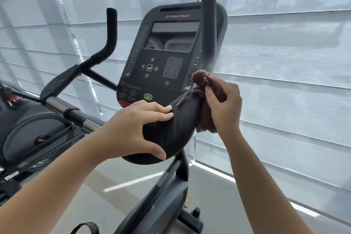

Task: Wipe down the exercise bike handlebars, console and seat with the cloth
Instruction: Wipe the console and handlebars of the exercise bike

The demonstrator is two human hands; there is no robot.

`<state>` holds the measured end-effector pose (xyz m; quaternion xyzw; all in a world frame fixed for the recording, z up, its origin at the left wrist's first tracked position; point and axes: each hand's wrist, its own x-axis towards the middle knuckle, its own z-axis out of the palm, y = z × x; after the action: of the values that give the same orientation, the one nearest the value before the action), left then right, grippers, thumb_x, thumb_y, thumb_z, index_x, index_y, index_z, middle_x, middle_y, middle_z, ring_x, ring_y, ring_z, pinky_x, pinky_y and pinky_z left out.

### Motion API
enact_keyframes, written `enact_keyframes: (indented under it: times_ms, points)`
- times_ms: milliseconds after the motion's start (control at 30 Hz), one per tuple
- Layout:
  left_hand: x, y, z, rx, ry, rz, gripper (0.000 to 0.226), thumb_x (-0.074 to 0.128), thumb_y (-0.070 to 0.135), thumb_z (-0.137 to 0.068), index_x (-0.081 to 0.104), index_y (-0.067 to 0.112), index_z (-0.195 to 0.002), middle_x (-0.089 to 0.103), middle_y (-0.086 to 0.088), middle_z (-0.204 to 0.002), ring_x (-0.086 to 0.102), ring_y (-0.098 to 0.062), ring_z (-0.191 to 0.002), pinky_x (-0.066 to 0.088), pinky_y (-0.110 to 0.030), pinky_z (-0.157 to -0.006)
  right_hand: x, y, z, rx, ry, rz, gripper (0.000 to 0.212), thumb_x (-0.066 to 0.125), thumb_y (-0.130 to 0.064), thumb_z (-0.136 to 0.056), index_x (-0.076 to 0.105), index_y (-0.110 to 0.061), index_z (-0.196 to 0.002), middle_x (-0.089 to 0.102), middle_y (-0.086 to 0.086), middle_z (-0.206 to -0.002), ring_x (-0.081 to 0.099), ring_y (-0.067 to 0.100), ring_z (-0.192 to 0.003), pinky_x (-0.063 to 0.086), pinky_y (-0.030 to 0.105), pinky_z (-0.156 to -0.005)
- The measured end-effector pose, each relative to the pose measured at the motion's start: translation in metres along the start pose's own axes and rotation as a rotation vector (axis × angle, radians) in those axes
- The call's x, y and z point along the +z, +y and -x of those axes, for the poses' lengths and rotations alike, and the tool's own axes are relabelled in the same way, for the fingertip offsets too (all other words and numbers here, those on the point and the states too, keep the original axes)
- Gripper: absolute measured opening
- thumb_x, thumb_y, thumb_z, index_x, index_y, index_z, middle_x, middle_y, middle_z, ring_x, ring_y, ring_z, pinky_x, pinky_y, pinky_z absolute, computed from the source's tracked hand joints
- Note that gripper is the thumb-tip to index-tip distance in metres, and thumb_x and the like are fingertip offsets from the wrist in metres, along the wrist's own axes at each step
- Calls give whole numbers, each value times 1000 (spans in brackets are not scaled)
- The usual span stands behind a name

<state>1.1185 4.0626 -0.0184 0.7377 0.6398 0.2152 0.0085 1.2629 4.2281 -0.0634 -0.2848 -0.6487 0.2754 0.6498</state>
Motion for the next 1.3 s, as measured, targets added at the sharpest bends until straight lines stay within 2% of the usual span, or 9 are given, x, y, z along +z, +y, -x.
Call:
enact_keyframes:
  times_ms: [233, 500, 633, 733, 833, 967, 1100, 1167, 1300]
  points:
    - [1, 1, 1, -30, -4, 14, 81, 73, 54, -47, 48, 39, -122, 38, 43, -119, 33, 12, -113, 20, 0, -93, 13, 4, -89, 64, -28, 38, 25, 59, -15, -86, 66, -17, -110, 47, 6, -100, 50, 2, -79, 33, -5, -73]
    - [0, 2, 2, -32, 4, 23, 82, 78, 50, -46, 52, 35, -122, 40, 40, -121, 33, 12, -113, 17, 3, -91, 1, 15, -14, 58, -4, -202, 32, 64, -9, -82, 63, -37, -97, 58, -5, -95, 55, -12, -86, 39, 3, -82]
    - [-1, 4, 0, -29, -1, -12, 82, 77, 50, -46, 52, 35, -122, 39, 42, -120, 33, 12, -113, 17, 3, -92, 15, 10, -71, 95, 79, -145, 23, 61, -11, -85, 66, -21, -105, 53, 5, -97, 50, -18, -76, 34, -3, -74]
    - [-1, 5, 1, -51, 10, 18, 79, 76, 50, -45, 49, 43, -119, 39, 48, -116, 35, 13, -113, 18, 3, -92, 17, 11, -109, 64, 15, -84, 24, 60, -14, -85, 67, -16, -108, 51, -11, -86, 50, -11, -74, 34, -3, -72]
    - [0, 6, 1, -60, 11, 46, 79, 80, 44, -45, 47, 45, -118, 40, 47, -116, 32, 15, -114, 15, 5, -90, 14, 14, -101, 41, -5, -141, 25, 60, -12, -84, 65, -23, -107, 50, -19, -84, 52, -18, -77, 36, -2, -73]
    - [-1, 4, 2, -98, -15, 122, 70, 75, 47, -52, 45, 52, -115, 39, 45, -122, 31, 15, -118, 20, 1, -94, 6, 32, -73, 33, -28, -197, 28, 62, -12, -83, 62, -30, -104, 57, -4, -94, 54, -15, -81, 40, 4, -79]
    - [-12, 5, -27, -88, -67, 118, 81, 72, 57, -57, 39, 44, -130, 18, 42, -137, 19, 23, -122, 20, 5, -91, 18, 24, -101, -12, 28, -167, 23, 62, -12, -83, 67, -20, -104, 52, 1, -96, 51, -18, -80, 38, 1, -76]
    - [-13, 6, -52, -82, -131, 72, 84, 76, 47, -63, 34, 37, -135, 13, 37, -140, 12, 28, -119, 10, 10, -87, 22, 18, -126, -53, 10, -136, 25, 62, -13, -84, 67, -15, -108, 51, 5, -100, 53, -12, -82, 38, 1, -78]
    - [-7, 0, -81, -111, -253, 156, 82, 78, 23, -67, 36, 29, -137, 24, 29, -142, 23, 32, -110, 20, 10, -81, 24, 5, -168, -168, -32, -78, 27, 62, -16, -84, 67, -16, -110, 51, 3, -100, 55, 6, -89, 41, 6, -83]
